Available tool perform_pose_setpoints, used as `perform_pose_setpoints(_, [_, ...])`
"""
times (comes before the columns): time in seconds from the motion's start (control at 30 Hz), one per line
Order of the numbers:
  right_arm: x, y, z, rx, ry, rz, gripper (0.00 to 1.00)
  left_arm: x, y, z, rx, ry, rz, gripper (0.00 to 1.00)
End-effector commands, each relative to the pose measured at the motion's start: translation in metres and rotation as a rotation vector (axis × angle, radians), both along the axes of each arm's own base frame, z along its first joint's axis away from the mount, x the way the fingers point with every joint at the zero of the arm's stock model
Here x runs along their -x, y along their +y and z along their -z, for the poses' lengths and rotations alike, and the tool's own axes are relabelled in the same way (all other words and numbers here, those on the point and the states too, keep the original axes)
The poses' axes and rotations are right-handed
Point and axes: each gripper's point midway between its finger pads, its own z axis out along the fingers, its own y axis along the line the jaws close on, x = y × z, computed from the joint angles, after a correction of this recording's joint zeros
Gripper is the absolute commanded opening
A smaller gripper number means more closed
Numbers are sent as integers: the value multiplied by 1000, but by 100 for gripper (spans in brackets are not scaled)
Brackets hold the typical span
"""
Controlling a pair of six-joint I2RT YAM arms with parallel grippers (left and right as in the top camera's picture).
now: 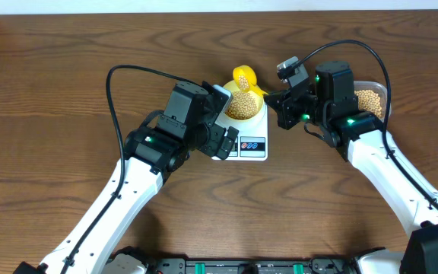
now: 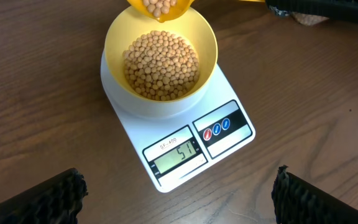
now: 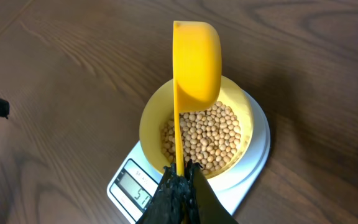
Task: Scoop item into bowl and weigh 50g on scale
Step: 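Tilt the scoop with the right gripper to pour a few soybeans in, then carry the scoop with the right gripper back to the soybean tub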
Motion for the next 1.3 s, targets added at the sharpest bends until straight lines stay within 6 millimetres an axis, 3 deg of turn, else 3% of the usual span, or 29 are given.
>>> perform_pose_setpoints(0.0, [-2,-1,-6,-37,16,14,1,-3,3,-1,-11,-13,-4,98])
perform_pose_setpoints(0.47, [-13,-25,-20,-93,23,98,1,-3,3,-1,-11,-13,-4,98])
perform_pose_setpoints(0.8, [-14,-33,-25,-127,28,92,1,-3,3,-1,-11,-13,-4,98])
perform_pose_setpoints(1.17, [-22,-77,-35,-257,111,197,1,-3,3,-1,-11,-13,-4,98])
perform_pose_setpoints(1.27, [-23,-97,-35,-294,157,266,1,-3,3,-1,-11,-13,-4,98])
